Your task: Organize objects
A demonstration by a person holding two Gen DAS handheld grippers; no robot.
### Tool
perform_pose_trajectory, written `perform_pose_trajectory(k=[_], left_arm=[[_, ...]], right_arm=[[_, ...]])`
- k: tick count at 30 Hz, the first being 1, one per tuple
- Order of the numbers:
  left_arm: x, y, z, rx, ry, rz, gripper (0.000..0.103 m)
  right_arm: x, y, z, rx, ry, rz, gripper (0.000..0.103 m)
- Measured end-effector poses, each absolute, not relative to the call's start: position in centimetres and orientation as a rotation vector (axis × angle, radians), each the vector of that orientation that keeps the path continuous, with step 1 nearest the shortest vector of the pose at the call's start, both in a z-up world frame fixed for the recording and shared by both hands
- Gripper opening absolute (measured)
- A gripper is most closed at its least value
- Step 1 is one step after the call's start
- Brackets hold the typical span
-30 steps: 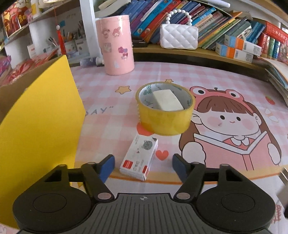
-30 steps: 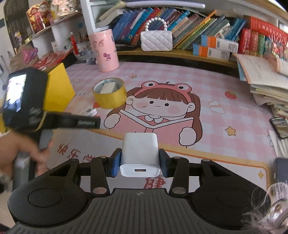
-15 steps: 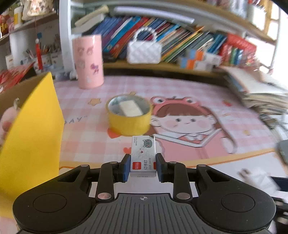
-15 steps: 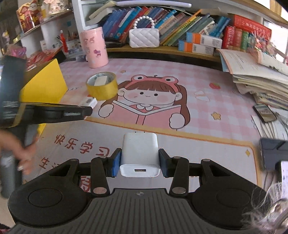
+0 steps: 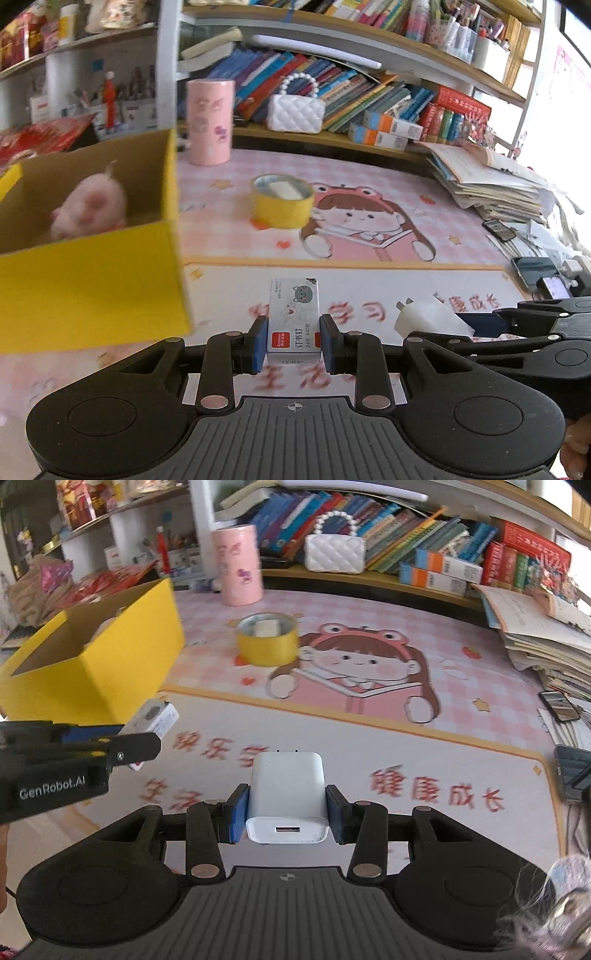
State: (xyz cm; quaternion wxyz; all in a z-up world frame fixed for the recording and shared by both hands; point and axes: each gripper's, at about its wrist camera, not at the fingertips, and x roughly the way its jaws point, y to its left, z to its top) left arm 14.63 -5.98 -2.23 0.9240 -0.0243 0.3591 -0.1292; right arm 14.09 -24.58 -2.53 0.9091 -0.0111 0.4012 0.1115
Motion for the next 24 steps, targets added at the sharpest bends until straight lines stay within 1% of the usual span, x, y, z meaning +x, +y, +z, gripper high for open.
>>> perform_pose_trajectory(k=[14, 24], left_arm=[[7.1, 2.8, -1.9, -0.101, 0.741, -0.172, 0.027], [3.5, 7.2, -1.8, -0.109, 0.74, -0.136, 0.027]], right_arm=[[8.0, -14.5, -1.9, -0.093, 0.831, 0.385, 0.041], [4.4, -9.2, -1.9, -0.118, 0.825, 0.449, 0.041]])
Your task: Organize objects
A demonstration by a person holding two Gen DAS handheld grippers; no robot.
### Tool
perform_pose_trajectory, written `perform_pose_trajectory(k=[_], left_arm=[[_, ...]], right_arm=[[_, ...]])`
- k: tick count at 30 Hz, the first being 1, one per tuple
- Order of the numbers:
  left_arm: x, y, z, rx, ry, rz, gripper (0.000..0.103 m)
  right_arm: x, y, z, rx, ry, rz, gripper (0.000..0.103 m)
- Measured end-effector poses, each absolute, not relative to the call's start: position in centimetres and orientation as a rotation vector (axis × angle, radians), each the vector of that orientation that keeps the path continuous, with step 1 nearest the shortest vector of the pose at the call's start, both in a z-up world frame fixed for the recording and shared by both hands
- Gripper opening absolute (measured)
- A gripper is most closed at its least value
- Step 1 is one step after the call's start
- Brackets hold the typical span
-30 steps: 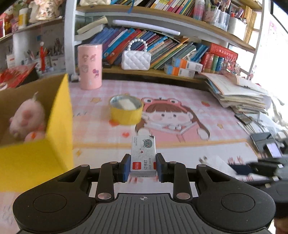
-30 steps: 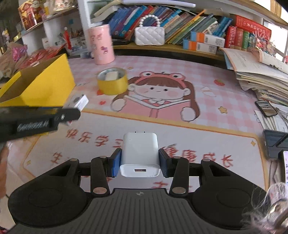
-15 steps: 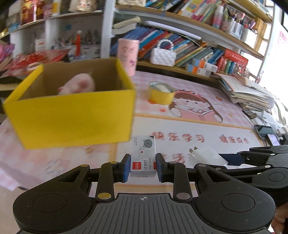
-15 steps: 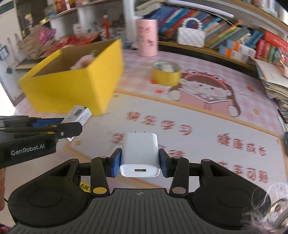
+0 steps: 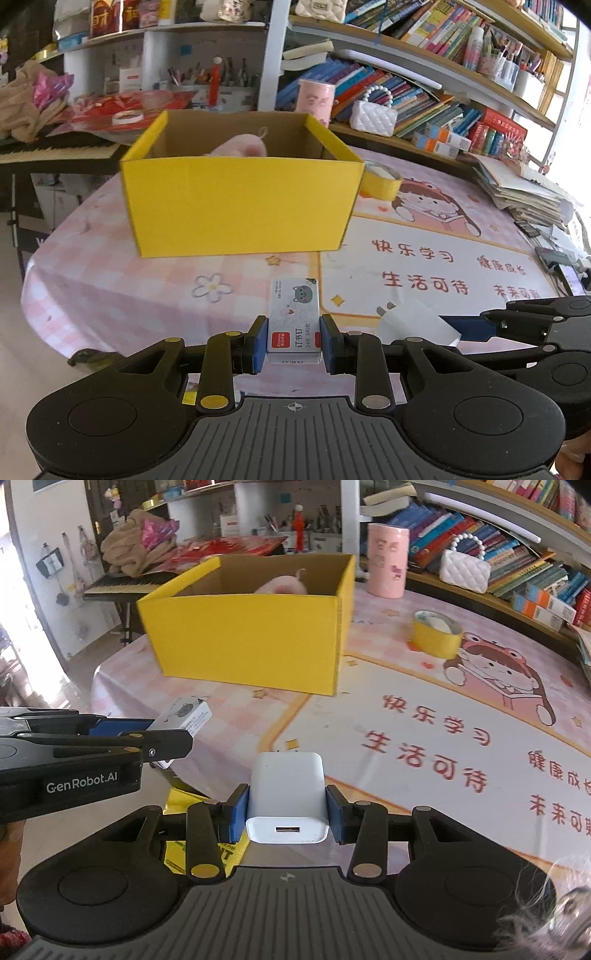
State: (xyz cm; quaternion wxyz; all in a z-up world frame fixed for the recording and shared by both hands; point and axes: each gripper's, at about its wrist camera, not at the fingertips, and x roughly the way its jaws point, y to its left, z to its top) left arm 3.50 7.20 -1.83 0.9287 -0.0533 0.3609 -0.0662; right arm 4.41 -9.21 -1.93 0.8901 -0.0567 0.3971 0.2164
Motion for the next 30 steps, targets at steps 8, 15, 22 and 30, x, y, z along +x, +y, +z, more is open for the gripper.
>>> perform_pose_trajectory(k=[8, 15, 22, 30], left_arm=[[2.1, 9.3, -1.2, -0.114, 0.709, -0.125, 0.027], [1.2, 10.5, -0.4, -0.111, 0.671, -0.123, 0.027], [1.0, 11.3, 0.0, -0.114, 0.653, -0.123, 0.027], [0.7, 12.0, 0.2, -0.11, 0.639, -0.128, 0.027]], right_arm=[[2.7, -6.9, -1.2, -0.131, 0.791, 0.459, 0.041], [2.1, -5.3, -0.4, -0.145, 0.763, 0.457, 0.041], [1.9, -4.3, 0.0, -0.161, 0.747, 0.464, 0.041], [1.7, -3.3, 0.0, -0.166, 0.747, 0.47, 0.041]])
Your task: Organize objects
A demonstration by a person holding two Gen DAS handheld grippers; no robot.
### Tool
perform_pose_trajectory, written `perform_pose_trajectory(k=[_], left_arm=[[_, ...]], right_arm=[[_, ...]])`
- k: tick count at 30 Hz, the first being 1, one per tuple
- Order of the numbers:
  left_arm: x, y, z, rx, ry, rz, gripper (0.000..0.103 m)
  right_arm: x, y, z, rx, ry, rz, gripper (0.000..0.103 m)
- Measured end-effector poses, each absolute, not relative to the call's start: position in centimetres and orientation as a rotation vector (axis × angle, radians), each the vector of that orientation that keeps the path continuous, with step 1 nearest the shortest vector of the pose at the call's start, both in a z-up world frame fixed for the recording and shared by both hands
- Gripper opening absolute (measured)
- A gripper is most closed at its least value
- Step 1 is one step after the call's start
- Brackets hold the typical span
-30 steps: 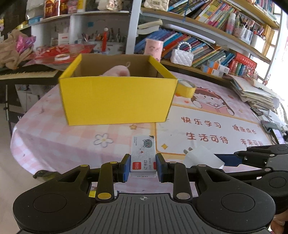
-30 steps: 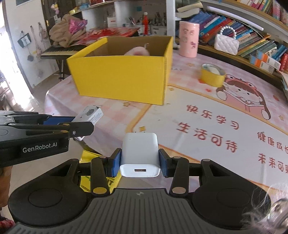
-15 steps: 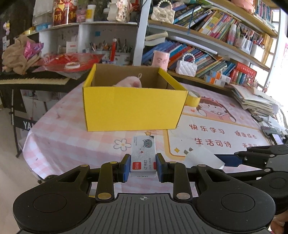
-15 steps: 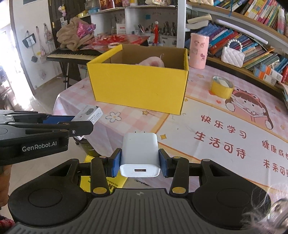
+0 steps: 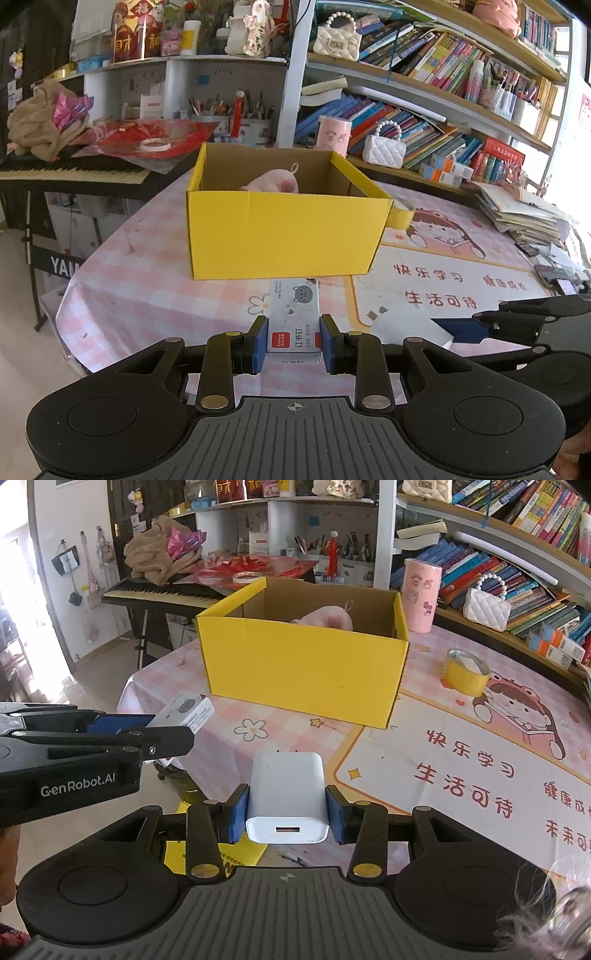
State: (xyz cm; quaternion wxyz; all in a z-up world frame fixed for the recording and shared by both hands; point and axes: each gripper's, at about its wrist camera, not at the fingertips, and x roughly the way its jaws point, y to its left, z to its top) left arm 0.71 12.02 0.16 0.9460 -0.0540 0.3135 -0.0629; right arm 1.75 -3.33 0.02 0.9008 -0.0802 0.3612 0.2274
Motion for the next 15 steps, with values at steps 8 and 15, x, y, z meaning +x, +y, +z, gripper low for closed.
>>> perform_pose_trajectory(k=[8, 15], left_arm=[[2.4, 13.0, 1.3, -0.133, 0.583, -0.101, 0.027], [6.6, 13.5, 3.9, -0.143, 0.491, -0.053, 0.027]], right_arm=[[3.1, -2.9, 0.7, -0.175, 0.709, 0.473, 0.041], [7.9, -3.1, 4.1, -0.151, 0.581, 0.465, 0.041]])
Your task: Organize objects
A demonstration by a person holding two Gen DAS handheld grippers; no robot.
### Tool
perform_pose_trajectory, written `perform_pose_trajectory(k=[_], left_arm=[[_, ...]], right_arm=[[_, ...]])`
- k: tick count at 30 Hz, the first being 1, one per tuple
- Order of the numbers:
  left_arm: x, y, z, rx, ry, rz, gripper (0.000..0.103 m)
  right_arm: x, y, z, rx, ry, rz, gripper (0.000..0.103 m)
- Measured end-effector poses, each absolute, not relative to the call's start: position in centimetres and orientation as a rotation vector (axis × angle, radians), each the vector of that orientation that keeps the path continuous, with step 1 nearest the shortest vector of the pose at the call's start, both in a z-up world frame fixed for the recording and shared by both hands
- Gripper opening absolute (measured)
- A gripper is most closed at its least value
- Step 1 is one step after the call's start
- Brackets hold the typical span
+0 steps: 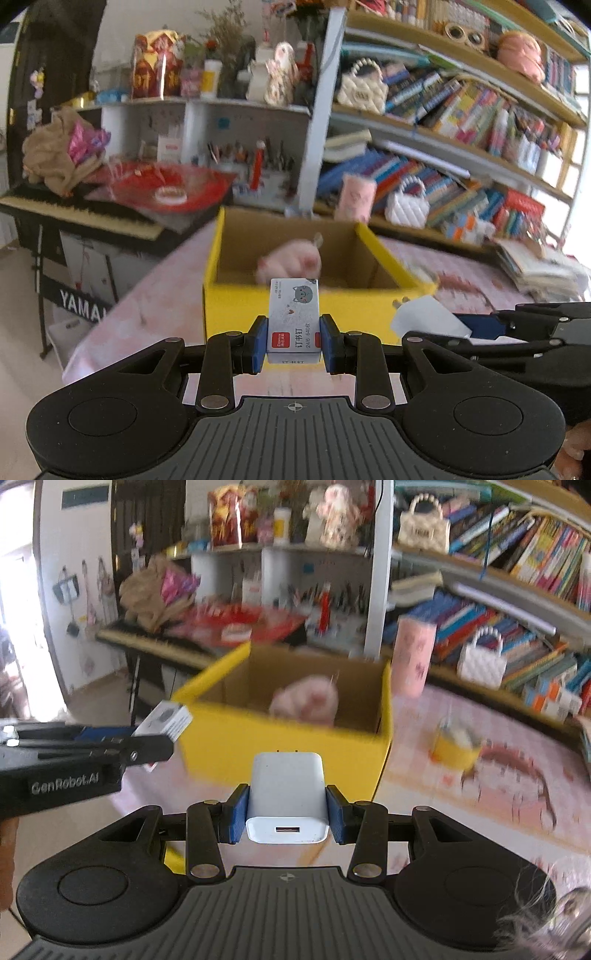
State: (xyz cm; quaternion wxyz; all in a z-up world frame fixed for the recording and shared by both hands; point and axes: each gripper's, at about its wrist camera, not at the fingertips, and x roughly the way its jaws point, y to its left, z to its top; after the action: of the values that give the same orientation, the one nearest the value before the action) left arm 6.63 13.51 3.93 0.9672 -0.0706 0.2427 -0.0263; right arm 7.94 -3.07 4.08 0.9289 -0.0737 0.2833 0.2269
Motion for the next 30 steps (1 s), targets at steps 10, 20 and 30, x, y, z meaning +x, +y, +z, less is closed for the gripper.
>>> perform_pose_trajectory(k=[10, 20, 30], left_arm=[[14.1, 12.9, 4.5, -0.146, 0.464, 0.005, 0.027], [19.7, 11.7, 1.1, -0.117, 0.581, 0.064, 0.027], [22.0, 11.3, -1.4, -0.035, 0.711, 0.106, 0.028]], right_arm=[[17.2, -3.0, 5.9, -0.158, 0.529, 0.491, 0.041], [24.9, -2.1, 3.1, -0.2, 0.614, 0.538, 0.041], [29.0, 0.5, 0.1, -0.338, 0.723, 0.616, 0.041]])
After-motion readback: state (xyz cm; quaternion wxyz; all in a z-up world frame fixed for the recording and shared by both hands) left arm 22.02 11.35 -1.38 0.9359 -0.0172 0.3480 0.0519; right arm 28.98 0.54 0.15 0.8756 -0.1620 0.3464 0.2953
